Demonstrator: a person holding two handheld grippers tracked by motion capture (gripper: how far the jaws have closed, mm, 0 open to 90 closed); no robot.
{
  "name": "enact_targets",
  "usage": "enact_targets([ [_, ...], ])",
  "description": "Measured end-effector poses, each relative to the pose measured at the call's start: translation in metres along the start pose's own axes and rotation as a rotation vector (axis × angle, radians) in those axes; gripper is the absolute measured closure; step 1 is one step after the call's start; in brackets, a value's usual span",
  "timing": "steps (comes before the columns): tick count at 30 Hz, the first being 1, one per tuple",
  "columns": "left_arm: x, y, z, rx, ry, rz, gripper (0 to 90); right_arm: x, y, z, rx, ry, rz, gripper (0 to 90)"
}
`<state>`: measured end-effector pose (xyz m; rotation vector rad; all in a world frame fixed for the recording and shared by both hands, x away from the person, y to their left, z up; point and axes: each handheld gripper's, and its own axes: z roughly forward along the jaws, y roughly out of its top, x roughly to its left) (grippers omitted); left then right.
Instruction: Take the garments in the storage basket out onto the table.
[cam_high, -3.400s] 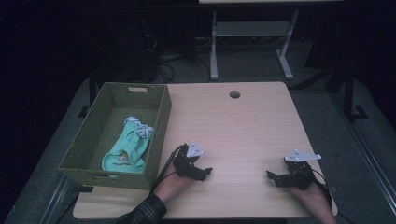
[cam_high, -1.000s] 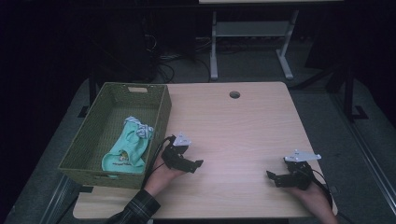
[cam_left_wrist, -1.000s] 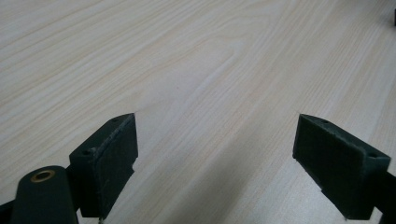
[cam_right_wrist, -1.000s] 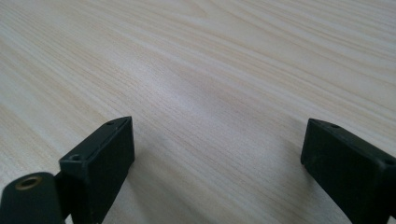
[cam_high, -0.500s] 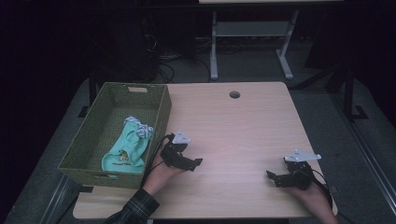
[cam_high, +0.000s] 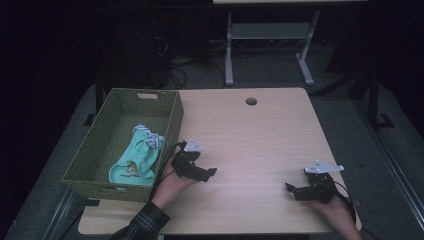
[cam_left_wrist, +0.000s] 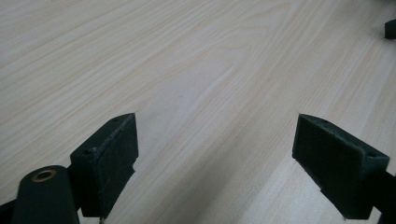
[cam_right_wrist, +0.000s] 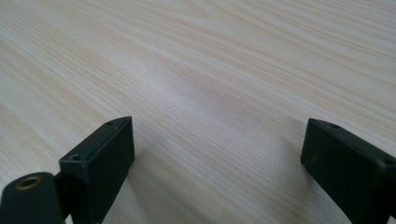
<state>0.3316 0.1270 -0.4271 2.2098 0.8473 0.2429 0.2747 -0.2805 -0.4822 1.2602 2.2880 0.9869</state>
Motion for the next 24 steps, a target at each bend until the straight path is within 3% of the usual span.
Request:
enact_targets([
  [24, 0.001, 0.017, -0.013, 0.0, -0.037, -0.015, 13.6, 0.0, 0.0, 0.0, 0.0, 0.0, 0.0, 9.4],
])
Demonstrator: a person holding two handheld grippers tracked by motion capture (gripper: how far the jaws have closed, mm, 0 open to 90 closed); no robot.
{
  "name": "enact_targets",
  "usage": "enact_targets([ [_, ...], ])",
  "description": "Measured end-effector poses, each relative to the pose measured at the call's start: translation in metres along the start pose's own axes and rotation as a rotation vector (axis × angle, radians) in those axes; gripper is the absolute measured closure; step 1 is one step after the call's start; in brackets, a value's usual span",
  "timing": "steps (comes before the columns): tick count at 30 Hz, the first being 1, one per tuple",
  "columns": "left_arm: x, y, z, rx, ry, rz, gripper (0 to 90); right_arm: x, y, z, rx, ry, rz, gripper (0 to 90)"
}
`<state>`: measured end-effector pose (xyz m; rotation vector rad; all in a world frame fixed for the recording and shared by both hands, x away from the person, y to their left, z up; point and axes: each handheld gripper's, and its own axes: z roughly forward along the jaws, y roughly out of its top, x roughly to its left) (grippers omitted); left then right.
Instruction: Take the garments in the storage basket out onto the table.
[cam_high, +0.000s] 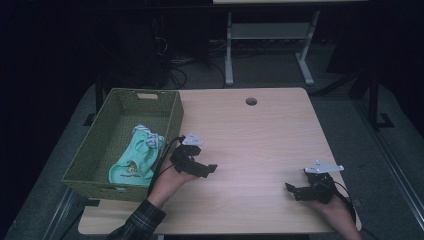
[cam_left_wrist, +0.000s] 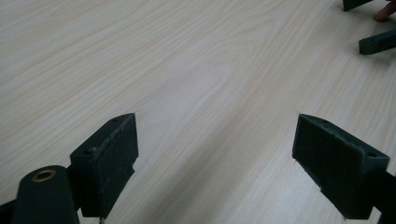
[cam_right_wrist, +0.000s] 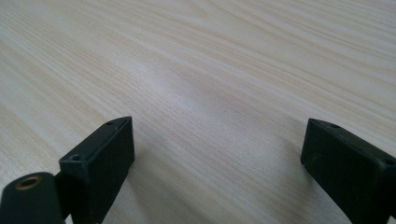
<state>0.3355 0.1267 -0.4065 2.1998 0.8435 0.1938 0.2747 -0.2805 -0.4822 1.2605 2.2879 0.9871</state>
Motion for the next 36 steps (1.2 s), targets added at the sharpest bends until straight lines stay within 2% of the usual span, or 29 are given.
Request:
enact_targets([
  [15, 0.002, 0.012, -0.009, -0.011, -0.025, 0.009, 13.5, 0.0, 0.0, 0.0, -0.001, 0.0, 0.001, 9.4],
  [21, 0.001, 0.016, -0.011, -0.013, -0.028, 0.009, 13.5, 0.0, 0.0, 0.0, -0.001, 0.0, 0.002, 9.4],
  [23, 0.002, 0.019, -0.013, -0.01, -0.026, 0.02, 13.5, 0.0, 0.0, 0.0, -0.001, -0.001, 0.002, 9.4],
  [31, 0.005, 0.022, -0.019, -0.023, -0.026, 0.012, 13.6, 0.0, 0.0, 0.0, -0.001, -0.001, 0.002, 9.4],
  [32, 0.007, 0.023, -0.021, -0.014, -0.024, 0.026, 13.6, 0.0, 0.0, 0.0, -0.002, -0.001, 0.002, 9.4],
  [35, 0.008, 0.025, -0.022, -0.02, -0.024, 0.023, 13.6, 0.0, 0.0, 0.0, -0.002, -0.001, 0.001, 9.4],
  [36, 0.009, 0.027, -0.025, -0.02, -0.026, 0.033, 13.6, 0.0, 0.0, 0.0, -0.001, -0.001, 0.001, 9.4],
])
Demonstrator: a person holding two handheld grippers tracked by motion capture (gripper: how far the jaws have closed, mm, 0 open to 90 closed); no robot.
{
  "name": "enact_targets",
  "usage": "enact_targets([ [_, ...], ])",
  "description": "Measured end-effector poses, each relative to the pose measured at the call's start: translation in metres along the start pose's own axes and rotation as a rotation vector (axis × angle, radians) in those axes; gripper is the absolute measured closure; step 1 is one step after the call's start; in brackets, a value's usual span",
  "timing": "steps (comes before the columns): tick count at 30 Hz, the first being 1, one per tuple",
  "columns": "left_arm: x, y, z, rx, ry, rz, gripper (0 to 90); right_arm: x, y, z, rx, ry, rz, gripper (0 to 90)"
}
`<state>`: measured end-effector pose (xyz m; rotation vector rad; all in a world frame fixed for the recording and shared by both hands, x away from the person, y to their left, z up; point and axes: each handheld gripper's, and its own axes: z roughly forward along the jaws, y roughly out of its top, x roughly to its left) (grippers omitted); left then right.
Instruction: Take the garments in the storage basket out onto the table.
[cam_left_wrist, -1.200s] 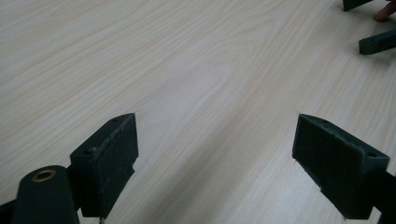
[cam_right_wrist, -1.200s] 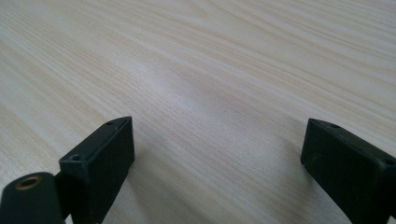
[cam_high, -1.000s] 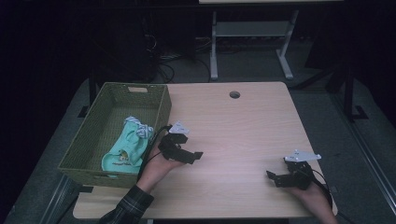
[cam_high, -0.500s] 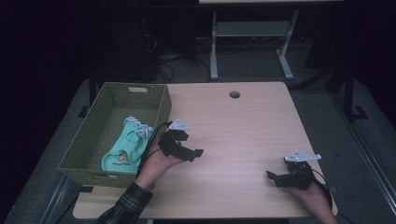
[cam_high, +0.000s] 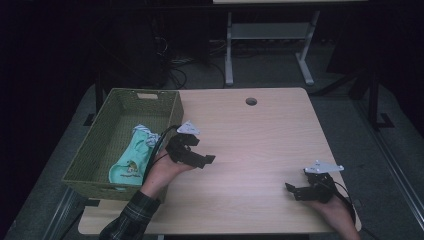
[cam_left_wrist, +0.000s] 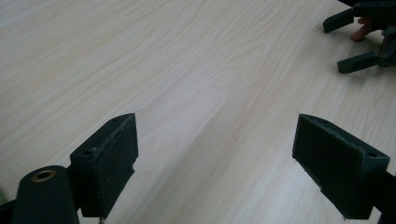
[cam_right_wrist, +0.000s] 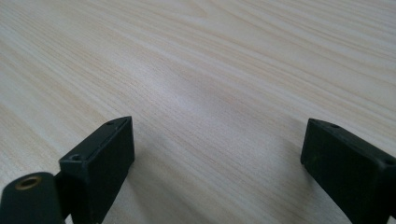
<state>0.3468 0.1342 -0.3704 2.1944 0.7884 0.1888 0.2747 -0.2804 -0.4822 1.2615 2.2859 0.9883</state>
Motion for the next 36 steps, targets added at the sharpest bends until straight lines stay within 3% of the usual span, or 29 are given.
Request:
enact_targets([
  [18, 0.012, 0.01, -0.021, -0.033, 0.018, 0.008, 13.6, 0.0, 0.0, 0.0, 0.0, 0.0, 0.001, 9.4],
  [27, 0.021, 0.008, -0.031, -0.04, 0.034, 0.01, 13.6, 0.0, 0.0, 0.0, 0.0, 0.0, 0.001, 9.5],
  [36, 0.033, 0.002, -0.045, -0.048, 0.056, -0.013, 13.8, 0.0, 0.0, 0.0, 0.001, 0.0, 0.001, 9.4],
])
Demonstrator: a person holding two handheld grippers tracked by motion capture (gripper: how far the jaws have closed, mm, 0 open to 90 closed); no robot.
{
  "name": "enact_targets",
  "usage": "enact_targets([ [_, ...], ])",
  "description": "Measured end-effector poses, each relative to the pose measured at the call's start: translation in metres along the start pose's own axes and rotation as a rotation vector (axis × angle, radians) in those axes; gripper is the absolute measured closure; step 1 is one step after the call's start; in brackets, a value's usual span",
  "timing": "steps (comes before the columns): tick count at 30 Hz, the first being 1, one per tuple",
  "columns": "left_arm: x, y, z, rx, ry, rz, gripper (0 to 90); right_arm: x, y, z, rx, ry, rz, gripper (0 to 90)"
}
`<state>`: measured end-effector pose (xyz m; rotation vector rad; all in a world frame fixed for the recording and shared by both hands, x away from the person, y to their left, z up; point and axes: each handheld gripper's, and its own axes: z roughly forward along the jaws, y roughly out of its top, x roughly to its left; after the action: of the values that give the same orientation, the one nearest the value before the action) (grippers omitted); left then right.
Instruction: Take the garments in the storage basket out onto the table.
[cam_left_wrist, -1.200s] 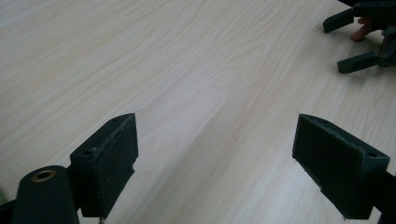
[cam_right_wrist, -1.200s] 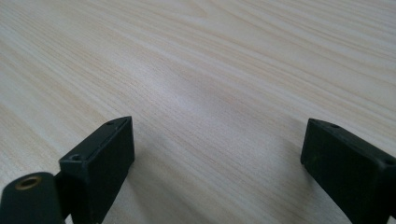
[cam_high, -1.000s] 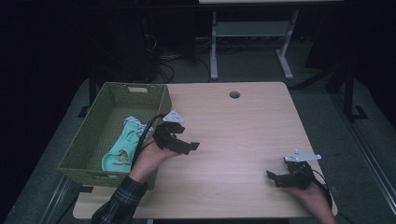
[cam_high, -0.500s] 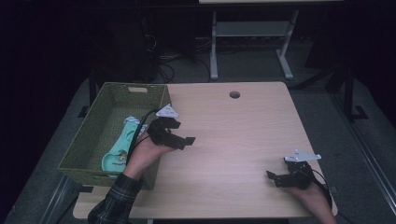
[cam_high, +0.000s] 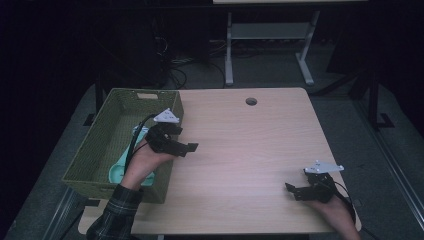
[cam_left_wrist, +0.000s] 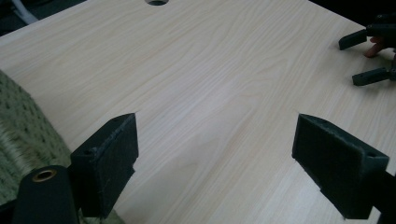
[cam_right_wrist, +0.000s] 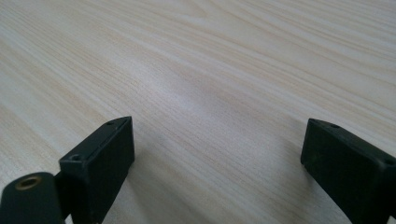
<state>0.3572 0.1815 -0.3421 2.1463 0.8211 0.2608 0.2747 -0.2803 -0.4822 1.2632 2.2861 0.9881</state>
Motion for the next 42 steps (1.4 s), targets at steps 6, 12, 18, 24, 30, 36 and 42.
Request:
enact_targets([
  [6, 0.007, -0.004, -0.007, -0.003, 0.01, -0.012, 13.8, 0.0, 0.0, 0.0, 0.0, 0.0, 0.001, 9.4],
  [12, 0.016, -0.008, -0.015, -0.009, 0.024, -0.029, 13.8, 0.0, 0.0, 0.0, -0.001, 0.0, 0.0, 9.4],
  [18, 0.025, -0.014, -0.025, -0.017, 0.038, -0.039, 13.8, 0.0, 0.0, 0.0, -0.001, 0.0, 0.0, 9.4],
  [24, 0.034, -0.019, -0.033, -0.026, 0.055, -0.061, 13.8, 0.0, 0.0, 0.0, -0.001, 0.0, 0.0, 9.4],
  [30, 0.043, -0.026, -0.04, -0.024, 0.075, -0.074, 13.8, 0.0, 0.0, 0.0, -0.001, 0.0, 0.0, 9.4],
  [36, 0.051, -0.032, -0.047, -0.031, 0.09, -0.088, 13.9, 0.0, 0.0, 0.0, -0.001, 0.0, 0.0, 9.4],
  [42, 0.061, -0.04, -0.056, -0.035, 0.115, -0.104, 13.9, 0.0, 0.0, 0.0, -0.001, 0.0, 0.0, 9.5],
])
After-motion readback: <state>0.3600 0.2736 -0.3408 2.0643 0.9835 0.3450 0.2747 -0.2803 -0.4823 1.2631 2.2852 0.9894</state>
